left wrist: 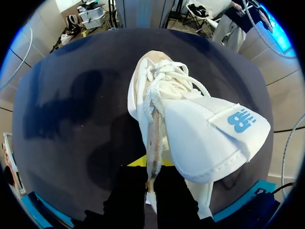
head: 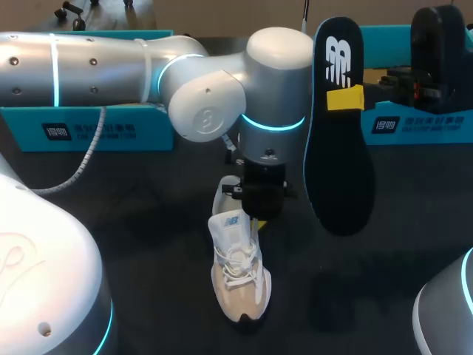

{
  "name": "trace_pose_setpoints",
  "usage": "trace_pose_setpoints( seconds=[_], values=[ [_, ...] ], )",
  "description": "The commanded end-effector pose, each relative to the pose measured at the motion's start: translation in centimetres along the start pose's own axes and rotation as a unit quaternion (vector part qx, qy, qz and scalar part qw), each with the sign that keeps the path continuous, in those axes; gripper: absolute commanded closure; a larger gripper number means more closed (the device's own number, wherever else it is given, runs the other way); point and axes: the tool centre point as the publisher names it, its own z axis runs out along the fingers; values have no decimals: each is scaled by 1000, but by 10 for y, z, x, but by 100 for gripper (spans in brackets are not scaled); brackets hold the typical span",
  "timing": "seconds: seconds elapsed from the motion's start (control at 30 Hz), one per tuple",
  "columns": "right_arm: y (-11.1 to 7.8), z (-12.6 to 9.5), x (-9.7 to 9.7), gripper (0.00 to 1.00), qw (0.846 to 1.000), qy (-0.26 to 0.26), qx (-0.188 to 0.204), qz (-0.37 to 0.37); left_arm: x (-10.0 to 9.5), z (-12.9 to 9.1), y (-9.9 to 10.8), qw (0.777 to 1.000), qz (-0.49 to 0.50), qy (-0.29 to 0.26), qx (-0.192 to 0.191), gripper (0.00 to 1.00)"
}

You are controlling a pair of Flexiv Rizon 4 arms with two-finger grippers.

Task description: Take the shoe out of the shoebox, open the shoe tongue, remove and reinsert the insole, then place the shoe into the shoebox

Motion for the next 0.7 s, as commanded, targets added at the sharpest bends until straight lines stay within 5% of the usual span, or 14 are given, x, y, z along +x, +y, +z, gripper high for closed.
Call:
trace_pose_setpoints(
  seconds=[0.03, 0.5, 0.53, 0.63, 0.7],
  values=[
    [1, 2, -2, 100, 1000, 1, 2, 1, -4, 2, 1, 1000, 3, 1, 1, 100],
    [1, 2, -2, 100, 1000, 1, 2, 1, -13, 6, 5, 1000, 10, 8, 2, 100],
    [1, 2, -2, 100, 1000, 1, 2, 1, -13, 6, 5, 1000, 10, 8, 3, 95],
    [1, 2, -2, 100, 1000, 1, 2, 1, -13, 4, 6, 1000, 10, 5, 2, 53],
    [1, 2, -2, 100, 1000, 1, 2, 1, -12, 2, 7, 1000, 7, 0, -1, 1]
  ],
)
